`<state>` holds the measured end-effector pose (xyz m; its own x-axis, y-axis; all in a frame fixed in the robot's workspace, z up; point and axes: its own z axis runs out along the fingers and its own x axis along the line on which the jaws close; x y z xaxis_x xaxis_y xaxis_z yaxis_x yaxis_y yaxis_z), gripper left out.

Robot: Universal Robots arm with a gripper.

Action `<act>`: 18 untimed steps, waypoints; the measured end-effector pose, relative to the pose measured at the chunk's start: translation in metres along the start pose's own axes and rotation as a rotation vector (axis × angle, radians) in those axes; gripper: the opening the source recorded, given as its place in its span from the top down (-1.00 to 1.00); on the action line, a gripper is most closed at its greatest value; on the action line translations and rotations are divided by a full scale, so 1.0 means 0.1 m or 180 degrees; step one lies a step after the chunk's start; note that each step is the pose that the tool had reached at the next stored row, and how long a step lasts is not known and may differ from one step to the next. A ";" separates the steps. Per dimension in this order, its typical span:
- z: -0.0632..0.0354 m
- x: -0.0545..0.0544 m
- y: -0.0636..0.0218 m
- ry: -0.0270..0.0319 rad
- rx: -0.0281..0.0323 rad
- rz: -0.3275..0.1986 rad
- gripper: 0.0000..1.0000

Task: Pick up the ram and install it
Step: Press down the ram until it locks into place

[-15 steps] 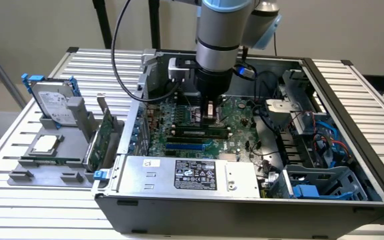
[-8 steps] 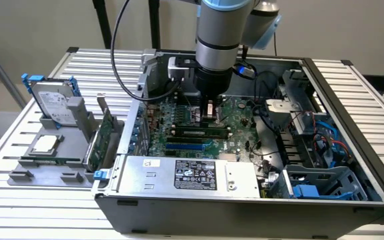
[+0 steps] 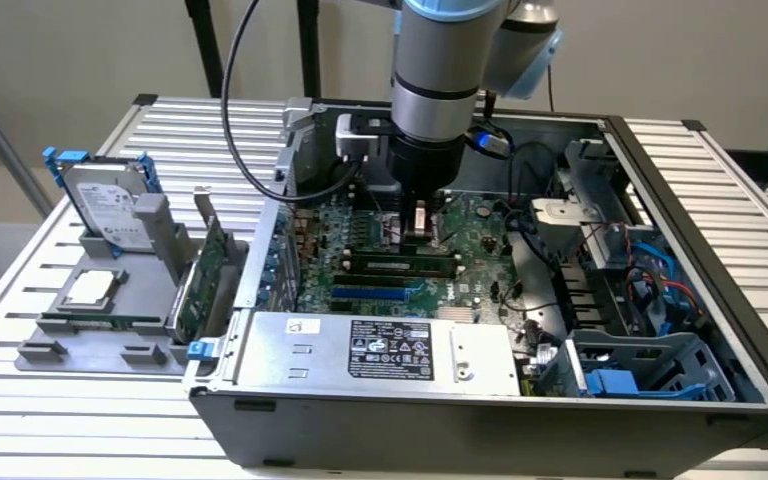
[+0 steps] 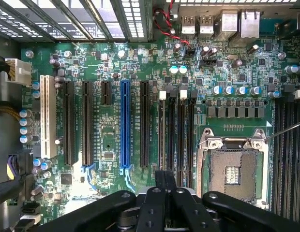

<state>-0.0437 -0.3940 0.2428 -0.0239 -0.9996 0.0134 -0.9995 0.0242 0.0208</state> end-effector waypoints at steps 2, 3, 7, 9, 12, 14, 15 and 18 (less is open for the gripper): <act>0.000 0.00 0.000 0.0000 0.0000 0.0000 1.00; 0.000 0.00 0.000 0.0000 0.0000 0.0000 1.00; 0.012 0.00 -0.001 0.0000 0.0000 0.0000 1.00; 0.031 0.00 -0.002 0.0000 0.0000 0.0000 1.00; 0.064 0.00 -0.003 0.0000 0.0004 0.0000 1.00; 0.091 0.00 -0.003 -0.0001 0.0011 0.0000 1.00; 0.104 0.00 -0.003 -0.0001 0.0014 0.0000 1.00; 0.147 0.00 -0.002 0.0002 0.0035 0.0001 1.00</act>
<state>-0.0438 -0.3938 0.2281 -0.0242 -0.9996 0.0141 -0.9997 0.0243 0.0099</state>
